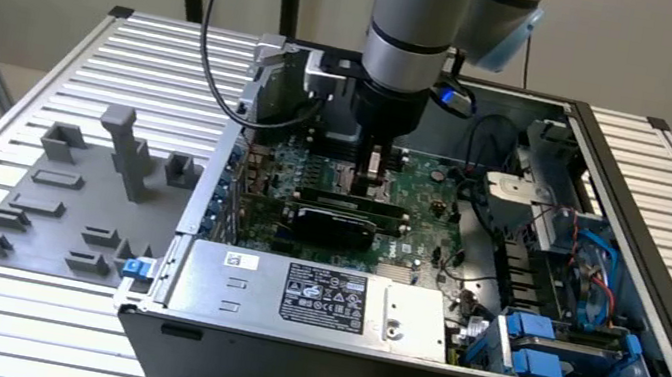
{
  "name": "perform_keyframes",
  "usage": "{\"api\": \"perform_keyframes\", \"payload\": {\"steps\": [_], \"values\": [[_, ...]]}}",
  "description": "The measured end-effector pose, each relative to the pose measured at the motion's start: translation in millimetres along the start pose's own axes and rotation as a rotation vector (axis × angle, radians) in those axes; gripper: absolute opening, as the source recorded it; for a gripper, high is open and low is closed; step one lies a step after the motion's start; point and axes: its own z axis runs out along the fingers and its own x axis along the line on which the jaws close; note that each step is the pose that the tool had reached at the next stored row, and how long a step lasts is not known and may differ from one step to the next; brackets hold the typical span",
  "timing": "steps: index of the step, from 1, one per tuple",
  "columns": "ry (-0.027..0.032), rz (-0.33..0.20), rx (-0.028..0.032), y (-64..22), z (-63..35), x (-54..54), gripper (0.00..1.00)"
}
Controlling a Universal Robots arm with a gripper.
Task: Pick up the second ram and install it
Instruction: 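Press down the second ram until it locks into place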
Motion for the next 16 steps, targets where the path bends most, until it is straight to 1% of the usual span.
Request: {"api": "perform_keyframes", "payload": {"steps": [16], "values": [[-0.0009, 0.000, -0.0001, 0.1, -0.1, 0.0, 0.00]]}}
